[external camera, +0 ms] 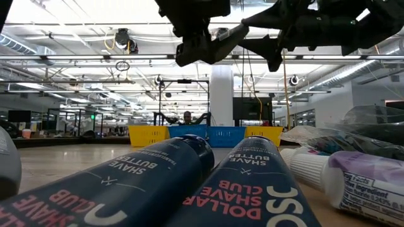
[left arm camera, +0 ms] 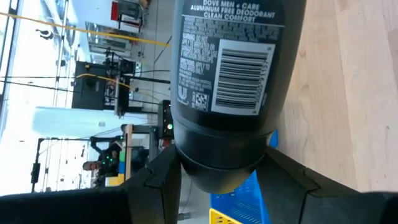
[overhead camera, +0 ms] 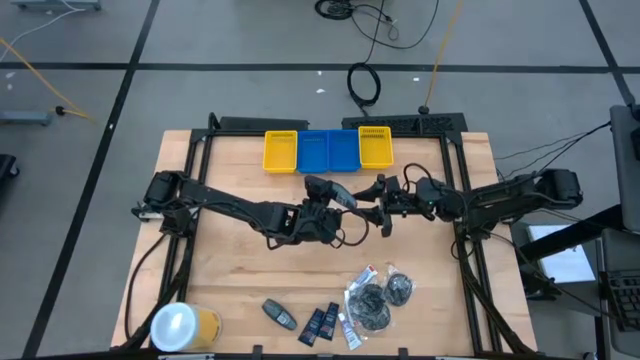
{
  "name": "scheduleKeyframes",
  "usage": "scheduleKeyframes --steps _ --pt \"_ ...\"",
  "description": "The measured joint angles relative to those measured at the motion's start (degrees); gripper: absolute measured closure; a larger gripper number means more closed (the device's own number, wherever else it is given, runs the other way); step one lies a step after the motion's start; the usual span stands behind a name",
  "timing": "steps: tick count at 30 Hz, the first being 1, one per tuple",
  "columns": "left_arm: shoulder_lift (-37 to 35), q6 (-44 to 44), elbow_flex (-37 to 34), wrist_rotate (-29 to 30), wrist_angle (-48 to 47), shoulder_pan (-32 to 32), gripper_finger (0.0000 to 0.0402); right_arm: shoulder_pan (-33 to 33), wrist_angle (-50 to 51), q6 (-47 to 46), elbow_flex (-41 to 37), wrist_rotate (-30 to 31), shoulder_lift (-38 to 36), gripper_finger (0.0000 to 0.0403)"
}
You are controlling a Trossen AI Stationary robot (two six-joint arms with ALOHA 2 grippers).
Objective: Pick & Place Travel size toiletries
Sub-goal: Put the top deodorant cream into the right blue bin
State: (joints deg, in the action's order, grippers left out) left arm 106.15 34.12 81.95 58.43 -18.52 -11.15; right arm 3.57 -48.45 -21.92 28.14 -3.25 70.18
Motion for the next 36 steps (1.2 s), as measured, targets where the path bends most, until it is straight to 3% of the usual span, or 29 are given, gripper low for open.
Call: scheduleKeyframes --steps 18,36 --pt "0.00 -2.34 0.00 1.70 -3.11 0.00 0.0241 0.00 1.67 -2.51 0.09 3.13 -0.09 0.0258" --pt "0.00 0.47 0.17 0.76 -0.93 -2.28 0.0256 2.08 4.68 -3.13 0.09 6.90 -0.17 0.0248"
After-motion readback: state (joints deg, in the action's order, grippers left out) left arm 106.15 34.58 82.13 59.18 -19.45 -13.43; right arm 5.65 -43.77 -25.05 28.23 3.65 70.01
